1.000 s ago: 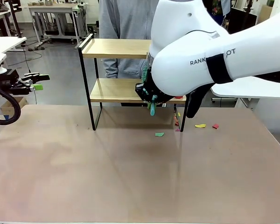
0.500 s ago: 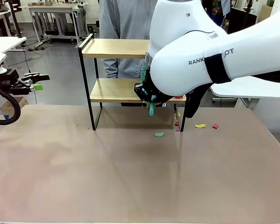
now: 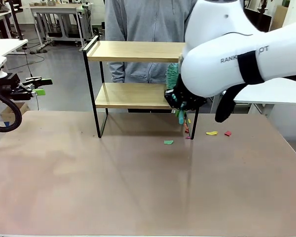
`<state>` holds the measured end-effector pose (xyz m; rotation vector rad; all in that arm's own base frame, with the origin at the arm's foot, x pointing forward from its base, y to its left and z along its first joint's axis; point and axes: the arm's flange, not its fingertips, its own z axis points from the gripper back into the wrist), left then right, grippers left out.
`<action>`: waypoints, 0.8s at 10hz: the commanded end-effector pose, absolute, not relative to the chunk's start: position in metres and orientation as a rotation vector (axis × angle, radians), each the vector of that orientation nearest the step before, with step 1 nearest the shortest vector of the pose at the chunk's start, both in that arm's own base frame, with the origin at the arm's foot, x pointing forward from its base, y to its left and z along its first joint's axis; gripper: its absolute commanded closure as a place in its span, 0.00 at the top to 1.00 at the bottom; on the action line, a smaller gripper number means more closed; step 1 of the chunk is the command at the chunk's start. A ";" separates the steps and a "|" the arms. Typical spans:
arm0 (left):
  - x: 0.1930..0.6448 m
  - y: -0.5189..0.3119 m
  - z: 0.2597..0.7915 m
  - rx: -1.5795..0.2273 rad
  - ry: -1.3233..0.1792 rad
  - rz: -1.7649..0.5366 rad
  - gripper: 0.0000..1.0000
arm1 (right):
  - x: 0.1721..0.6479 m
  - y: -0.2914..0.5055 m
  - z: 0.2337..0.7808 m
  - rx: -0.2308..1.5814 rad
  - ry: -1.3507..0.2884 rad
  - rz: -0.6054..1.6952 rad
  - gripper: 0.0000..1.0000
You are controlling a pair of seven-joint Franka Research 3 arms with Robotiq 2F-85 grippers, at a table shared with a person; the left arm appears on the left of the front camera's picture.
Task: Clean the shelf.
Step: Clean the specific section of the Shelf indicated by the human with the Duster.
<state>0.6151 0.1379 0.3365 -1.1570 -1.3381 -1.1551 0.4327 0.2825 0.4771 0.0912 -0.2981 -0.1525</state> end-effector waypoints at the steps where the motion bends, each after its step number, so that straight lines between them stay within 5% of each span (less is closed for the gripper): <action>1: 0.613 0.138 0.340 -1.151 -1.352 -1.161 1.00 | 0.424 0.251 0.479 0.066 -0.271 -0.194 0.13; 5: 0.613 0.138 0.340 -1.151 -1.352 -1.161 1.00 | 0.411 0.232 0.497 0.030 -0.344 -0.216 0.13; 8: 0.613 0.138 0.340 -1.151 -1.352 -1.161 1.00 | 0.381 0.244 0.520 0.256 -0.423 0.016 0.13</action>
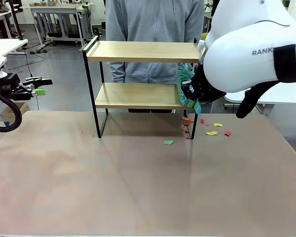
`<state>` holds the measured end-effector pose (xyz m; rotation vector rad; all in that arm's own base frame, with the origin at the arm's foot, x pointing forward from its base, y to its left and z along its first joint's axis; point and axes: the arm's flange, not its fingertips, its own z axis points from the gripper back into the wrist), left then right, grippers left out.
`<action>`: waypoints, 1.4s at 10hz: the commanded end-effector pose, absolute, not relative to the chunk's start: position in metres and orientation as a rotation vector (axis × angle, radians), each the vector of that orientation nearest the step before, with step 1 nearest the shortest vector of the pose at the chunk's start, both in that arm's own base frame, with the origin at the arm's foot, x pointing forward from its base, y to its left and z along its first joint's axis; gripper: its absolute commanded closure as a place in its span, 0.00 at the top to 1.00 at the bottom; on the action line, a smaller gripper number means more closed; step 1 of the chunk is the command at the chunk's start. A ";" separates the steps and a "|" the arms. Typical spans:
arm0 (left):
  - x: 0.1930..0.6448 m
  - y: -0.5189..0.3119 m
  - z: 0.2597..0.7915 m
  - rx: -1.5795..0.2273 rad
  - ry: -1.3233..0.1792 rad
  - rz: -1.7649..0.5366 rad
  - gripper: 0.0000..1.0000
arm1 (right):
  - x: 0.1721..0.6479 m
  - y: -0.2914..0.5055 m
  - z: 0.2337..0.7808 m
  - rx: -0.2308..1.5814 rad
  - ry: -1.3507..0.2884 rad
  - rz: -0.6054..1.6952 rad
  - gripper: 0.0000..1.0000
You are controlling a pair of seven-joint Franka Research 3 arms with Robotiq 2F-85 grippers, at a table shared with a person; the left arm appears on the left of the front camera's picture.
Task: Clean the shelf.
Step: Clean the specific section of the Shelf indicated by the human with the Duster.
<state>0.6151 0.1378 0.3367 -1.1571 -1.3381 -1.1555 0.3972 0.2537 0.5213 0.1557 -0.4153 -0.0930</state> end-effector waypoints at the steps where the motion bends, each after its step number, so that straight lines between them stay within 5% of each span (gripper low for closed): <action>1: 0.613 0.138 0.340 -1.151 -1.352 -1.161 1.00 | 0.376 0.245 0.524 0.290 -0.411 0.090 0.13; 10: 0.613 0.138 0.340 -1.151 -1.352 -1.161 1.00 | 0.319 0.191 0.524 0.488 -0.132 0.698 0.13; 14: 0.613 0.138 0.340 -1.151 -1.352 -1.161 1.00 | 0.278 0.121 0.531 0.432 0.018 0.908 0.13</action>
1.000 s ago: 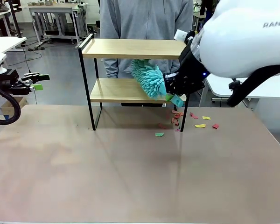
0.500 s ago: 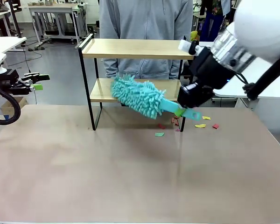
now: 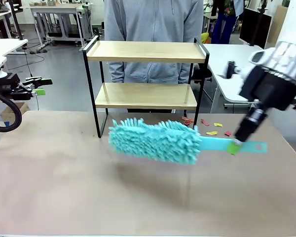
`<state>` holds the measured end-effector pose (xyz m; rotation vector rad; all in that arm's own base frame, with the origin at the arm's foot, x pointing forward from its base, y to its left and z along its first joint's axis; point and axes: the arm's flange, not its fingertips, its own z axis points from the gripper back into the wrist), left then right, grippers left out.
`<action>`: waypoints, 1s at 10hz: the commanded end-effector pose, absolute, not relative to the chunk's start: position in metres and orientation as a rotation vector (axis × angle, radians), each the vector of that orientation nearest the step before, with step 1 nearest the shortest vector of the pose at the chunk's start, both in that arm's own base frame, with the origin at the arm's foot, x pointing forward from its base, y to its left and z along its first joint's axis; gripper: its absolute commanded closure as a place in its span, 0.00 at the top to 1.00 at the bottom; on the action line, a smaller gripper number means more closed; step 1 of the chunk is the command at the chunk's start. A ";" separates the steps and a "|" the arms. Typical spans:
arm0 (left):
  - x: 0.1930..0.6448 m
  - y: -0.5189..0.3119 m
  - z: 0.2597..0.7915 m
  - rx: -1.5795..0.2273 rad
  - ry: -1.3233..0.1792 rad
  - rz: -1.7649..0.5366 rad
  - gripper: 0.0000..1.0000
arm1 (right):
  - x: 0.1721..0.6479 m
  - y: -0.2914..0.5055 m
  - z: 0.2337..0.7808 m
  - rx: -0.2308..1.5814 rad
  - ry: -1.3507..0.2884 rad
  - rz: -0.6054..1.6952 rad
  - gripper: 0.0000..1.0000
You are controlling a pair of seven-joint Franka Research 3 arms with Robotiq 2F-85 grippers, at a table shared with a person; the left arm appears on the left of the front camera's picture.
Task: Clean the shelf.
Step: Clean the specific section of the Shelf indicated by the human with the Duster.
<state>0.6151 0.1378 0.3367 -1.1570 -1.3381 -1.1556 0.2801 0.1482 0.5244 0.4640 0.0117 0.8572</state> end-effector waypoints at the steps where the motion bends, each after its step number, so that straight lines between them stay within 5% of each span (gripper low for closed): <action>1: 0.613 0.138 0.340 -1.151 -1.352 -1.161 1.00 | 0.272 0.098 0.536 0.380 0.056 0.940 0.13; 7: 0.613 0.138 0.340 -1.151 -1.352 -1.161 1.00 | 0.283 0.020 0.536 0.180 0.121 0.956 0.13; 10: 0.613 0.138 0.340 -1.151 -1.352 -1.161 1.00 | 0.270 0.026 0.536 0.277 0.121 1.009 0.13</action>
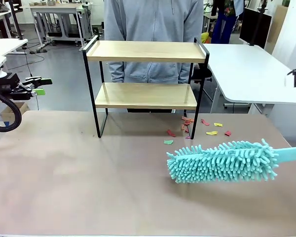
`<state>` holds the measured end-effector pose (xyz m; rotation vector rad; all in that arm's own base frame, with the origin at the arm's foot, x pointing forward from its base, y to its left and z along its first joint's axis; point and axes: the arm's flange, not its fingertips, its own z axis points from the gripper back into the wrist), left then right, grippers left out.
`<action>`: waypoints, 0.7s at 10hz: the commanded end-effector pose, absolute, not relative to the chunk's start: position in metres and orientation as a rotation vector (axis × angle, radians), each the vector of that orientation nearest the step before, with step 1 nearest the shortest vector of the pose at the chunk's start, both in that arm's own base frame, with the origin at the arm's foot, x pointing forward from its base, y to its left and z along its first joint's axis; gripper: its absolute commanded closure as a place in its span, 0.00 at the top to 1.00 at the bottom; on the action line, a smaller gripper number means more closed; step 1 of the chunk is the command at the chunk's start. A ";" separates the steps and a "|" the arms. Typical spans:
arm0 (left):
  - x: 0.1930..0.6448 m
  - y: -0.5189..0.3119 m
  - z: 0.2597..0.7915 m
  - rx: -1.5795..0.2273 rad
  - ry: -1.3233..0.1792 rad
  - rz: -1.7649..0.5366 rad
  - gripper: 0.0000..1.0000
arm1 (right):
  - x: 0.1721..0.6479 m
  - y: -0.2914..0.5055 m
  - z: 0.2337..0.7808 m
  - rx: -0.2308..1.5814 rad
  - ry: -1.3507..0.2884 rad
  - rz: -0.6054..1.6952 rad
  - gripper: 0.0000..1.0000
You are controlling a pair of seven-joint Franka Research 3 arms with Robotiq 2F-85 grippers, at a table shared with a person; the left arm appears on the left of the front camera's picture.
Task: Clean the shelf.
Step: Clean the specific section of the Shelf indicated by the human with the Duster, then hand the Duster back to the human.
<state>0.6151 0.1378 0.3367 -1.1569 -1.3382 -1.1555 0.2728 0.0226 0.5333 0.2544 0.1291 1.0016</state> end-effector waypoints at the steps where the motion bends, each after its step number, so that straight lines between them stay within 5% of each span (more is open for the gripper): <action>1: 0.613 0.138 0.340 -1.151 -1.352 -1.161 1.00 | 0.270 0.026 0.536 0.277 0.121 1.009 0.13; 7: 0.613 0.138 0.340 -1.151 -1.352 -1.161 1.00 | 0.270 0.026 0.536 0.277 0.121 1.009 0.13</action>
